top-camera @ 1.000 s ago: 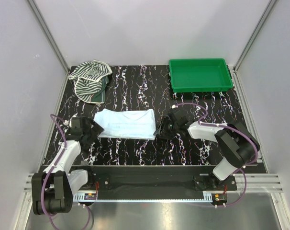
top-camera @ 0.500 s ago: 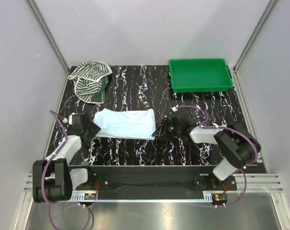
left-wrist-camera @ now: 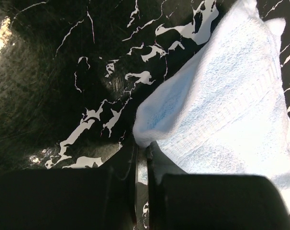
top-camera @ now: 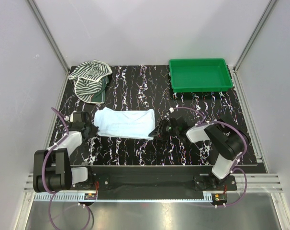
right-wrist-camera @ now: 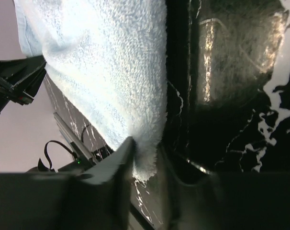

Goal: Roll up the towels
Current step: Fold the towel

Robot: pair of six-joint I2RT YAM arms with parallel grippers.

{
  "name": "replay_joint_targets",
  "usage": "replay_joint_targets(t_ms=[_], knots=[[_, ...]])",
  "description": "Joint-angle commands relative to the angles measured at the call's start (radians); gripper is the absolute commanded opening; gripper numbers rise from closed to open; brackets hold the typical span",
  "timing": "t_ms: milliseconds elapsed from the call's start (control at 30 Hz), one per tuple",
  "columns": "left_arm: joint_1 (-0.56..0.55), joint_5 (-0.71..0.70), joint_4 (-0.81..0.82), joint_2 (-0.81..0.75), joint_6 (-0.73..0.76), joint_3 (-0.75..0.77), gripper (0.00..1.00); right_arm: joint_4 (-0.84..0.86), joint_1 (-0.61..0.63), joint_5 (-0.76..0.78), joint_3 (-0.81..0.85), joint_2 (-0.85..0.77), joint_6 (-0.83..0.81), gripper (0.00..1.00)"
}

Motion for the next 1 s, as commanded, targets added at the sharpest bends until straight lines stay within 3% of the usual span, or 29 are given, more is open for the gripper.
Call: replay_joint_targets(t_ms=[0,67,200,300,400,500,633,700,800,967], knots=[[0.003,-0.003,0.004,0.027,0.02,0.011,0.02,0.017,0.001,0.008,-0.016,0.079,0.022,0.28],[0.003,-0.003,0.005,0.021,0.03,0.013,0.0,0.039,0.001,0.002,-0.025,0.086,0.036,0.13],[0.001,0.059,-0.041,-0.048,0.05,0.054,0.0,-0.054,-0.002,0.027,-0.011,0.02,0.007,0.0],[-0.006,0.09,-0.132,-0.102,0.066,0.161,0.0,-0.122,-0.071,-0.04,0.029,-0.087,-0.004,0.0],[-0.02,0.079,-0.222,-0.132,0.086,0.324,0.0,-0.206,-0.221,-0.132,0.102,-0.189,-0.004,0.0],[-0.032,0.135,-0.207,-0.094,0.083,0.477,0.0,-0.429,-0.31,-0.16,0.307,-0.221,-0.1,0.0],[-0.103,0.232,-0.279,0.105,0.115,0.758,0.0,-0.734,-0.353,-0.159,0.713,-0.129,-0.227,0.0],[-0.14,0.26,-0.337,0.225,0.128,0.891,0.0,-0.857,-0.376,-0.134,0.794,-0.079,-0.269,0.0],[-0.163,0.257,-0.288,0.21,0.114,0.872,0.0,-0.865,-0.398,-0.119,0.782,-0.11,-0.274,0.0],[-0.16,0.261,-0.164,0.093,0.122,0.573,0.0,-0.767,-0.398,-0.073,0.465,-0.238,-0.235,0.0]])
